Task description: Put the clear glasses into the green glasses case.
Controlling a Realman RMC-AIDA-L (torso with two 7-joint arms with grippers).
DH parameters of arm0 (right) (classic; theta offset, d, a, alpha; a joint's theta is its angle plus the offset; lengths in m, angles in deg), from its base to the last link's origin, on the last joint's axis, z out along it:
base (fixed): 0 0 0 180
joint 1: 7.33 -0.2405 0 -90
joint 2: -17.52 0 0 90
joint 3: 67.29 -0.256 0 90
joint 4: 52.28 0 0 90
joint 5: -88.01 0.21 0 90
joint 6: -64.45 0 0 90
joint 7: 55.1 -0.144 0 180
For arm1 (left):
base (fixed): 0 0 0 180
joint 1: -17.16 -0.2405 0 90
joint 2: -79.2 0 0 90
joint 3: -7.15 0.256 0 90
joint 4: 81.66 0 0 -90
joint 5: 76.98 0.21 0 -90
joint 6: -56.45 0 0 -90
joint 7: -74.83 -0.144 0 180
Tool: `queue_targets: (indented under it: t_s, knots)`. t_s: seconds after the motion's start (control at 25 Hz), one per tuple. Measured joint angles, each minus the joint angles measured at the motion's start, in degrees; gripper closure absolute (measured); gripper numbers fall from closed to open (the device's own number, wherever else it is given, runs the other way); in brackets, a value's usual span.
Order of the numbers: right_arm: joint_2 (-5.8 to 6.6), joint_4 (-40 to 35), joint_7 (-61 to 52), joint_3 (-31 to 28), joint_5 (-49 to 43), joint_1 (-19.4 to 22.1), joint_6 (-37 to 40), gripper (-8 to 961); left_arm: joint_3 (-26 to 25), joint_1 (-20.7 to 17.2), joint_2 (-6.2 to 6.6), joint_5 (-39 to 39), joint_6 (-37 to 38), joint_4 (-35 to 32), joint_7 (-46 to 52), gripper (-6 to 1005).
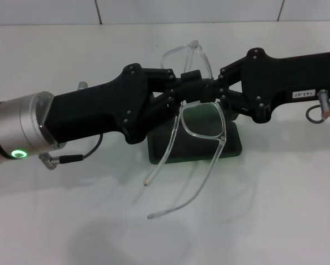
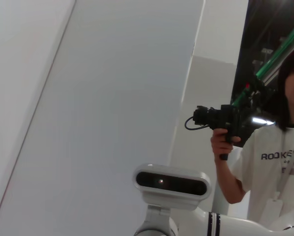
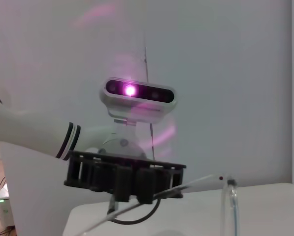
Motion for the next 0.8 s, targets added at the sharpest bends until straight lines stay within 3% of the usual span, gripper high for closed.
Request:
queue_targets:
  t_s: [0.8]
  knots:
    - [0.00, 0.2, 0.3, 1.7, 1.7, 0.6, 0.4, 897, -0.2, 0.6, -0.01, 0.2, -1.9, 4.6, -2.8, 901]
